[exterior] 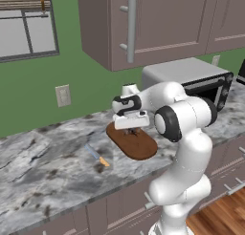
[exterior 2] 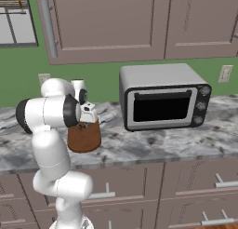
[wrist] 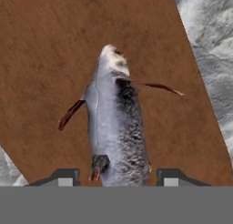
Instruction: Retrieve the fish from the fridge and place it on the cutting board.
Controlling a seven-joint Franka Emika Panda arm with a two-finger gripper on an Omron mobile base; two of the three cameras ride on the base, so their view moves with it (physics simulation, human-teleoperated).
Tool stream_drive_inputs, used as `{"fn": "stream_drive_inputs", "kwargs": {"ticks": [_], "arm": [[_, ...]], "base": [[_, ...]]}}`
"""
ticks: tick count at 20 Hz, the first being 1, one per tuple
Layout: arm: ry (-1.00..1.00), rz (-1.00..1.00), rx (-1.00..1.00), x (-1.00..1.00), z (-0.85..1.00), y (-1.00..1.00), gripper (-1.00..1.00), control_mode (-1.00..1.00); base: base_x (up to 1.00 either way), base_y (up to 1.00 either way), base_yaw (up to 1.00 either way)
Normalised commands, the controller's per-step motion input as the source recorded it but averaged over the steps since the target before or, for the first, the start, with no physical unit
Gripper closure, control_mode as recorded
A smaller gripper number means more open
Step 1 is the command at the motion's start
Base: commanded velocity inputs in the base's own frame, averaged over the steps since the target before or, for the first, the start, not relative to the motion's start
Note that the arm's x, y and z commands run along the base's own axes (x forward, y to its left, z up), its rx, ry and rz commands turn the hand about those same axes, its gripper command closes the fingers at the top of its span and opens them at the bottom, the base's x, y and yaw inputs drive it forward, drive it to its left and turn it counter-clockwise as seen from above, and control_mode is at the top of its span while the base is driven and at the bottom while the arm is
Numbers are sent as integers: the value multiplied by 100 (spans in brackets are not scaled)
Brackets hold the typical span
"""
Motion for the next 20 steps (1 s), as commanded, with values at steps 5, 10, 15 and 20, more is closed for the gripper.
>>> {"fn": "stream_drive_inputs", "kwargs": {"ticks": [5,10,15,20], "arm": [[0,0,0,0,0,0,-100,-100],[0,0,0,-6,3,0,-100,-100],[0,0,0,-41,23,-1,-100,-100],[-3,0,0,-61,26,-8,-100,-100]], "base": [[0,0,0],[0,0,0],[0,0,0],[0,0,0]]}}
